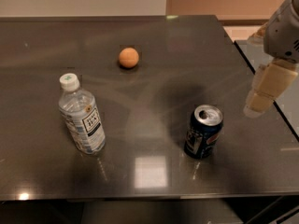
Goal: Move orange near blue plastic bottle
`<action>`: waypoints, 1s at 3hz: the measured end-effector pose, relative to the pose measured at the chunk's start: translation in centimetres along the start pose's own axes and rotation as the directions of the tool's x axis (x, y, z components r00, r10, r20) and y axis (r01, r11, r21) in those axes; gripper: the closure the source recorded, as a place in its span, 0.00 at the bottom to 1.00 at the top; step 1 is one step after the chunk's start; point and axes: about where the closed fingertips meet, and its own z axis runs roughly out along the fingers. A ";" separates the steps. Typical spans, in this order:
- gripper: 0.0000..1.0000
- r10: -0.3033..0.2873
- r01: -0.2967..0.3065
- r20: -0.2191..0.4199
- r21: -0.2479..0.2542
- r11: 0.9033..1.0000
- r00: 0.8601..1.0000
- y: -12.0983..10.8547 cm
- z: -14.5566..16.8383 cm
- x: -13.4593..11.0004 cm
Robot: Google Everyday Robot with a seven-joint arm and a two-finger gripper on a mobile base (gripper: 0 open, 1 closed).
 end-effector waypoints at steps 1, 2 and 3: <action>0.00 0.028 -0.028 0.060 -0.011 1.000 0.998 -3.0 2.1 -1.6; 0.00 0.061 -0.058 0.118 -0.036 0.998 0.991 -6.1 4.7 -3.7; 0.00 0.084 -0.075 0.171 -0.058 0.995 0.982 -8.3 7.4 -6.1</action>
Offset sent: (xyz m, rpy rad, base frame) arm 0.1269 0.0420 -0.0345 0.2188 0.0281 -0.0341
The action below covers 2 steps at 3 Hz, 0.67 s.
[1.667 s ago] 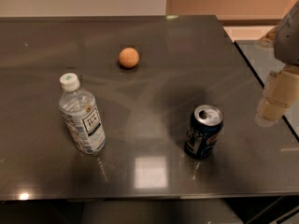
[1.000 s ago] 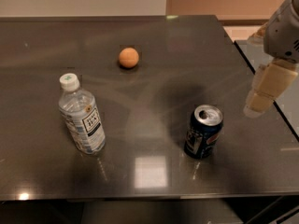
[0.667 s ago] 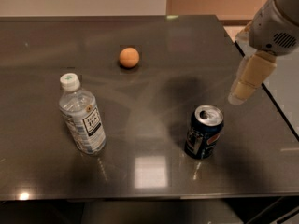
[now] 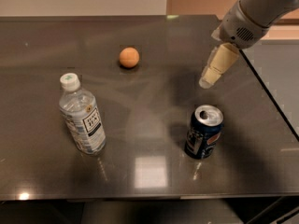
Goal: Move orange near blue plastic bottle
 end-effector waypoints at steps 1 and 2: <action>0.00 0.025 -0.024 0.058 -0.023 0.999 0.998 -2.2 3.2 -2.4; 0.00 0.038 -0.034 0.101 -0.049 0.998 0.994 -3.5 6.5 -5.1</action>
Offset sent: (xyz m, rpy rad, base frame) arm 0.0986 0.0902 -0.0442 0.1783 0.0263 0.0101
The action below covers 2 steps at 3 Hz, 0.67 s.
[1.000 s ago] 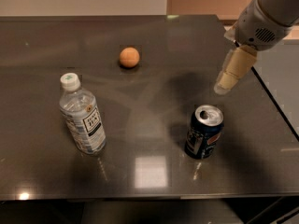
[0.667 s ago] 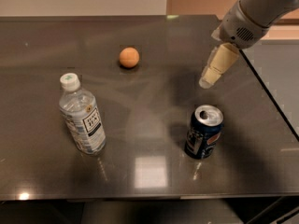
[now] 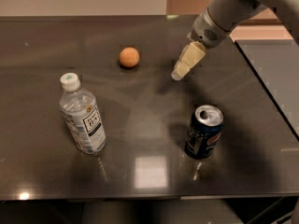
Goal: Move orange near blue plastic bottle
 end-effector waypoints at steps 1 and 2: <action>0.00 -0.001 0.002 0.033 -0.032 0.999 0.999 -0.7 3.1 -2.4; 0.00 -0.017 0.020 0.064 -0.048 0.999 0.998 -0.7 5.8 -4.5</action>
Offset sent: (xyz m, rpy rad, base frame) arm 0.0498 0.0959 -0.0352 0.1037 -0.0074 0.0729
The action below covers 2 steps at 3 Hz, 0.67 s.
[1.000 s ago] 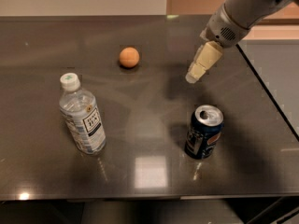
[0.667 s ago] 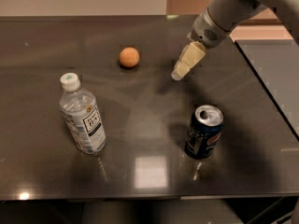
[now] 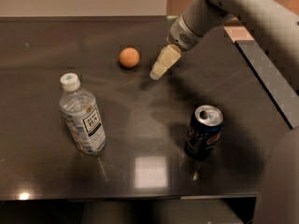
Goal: Move orange near blue plastic bottle
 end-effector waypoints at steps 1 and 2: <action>0.00 0.002 -0.003 0.028 0.010 1.000 1.000 -0.9 2.4 -1.8; 0.00 0.002 -0.003 0.046 0.021 1.000 0.999 -1.5 4.2 -3.6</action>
Offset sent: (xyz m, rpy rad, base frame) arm 0.0509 0.0696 -0.0110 0.0594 -0.0564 -0.0239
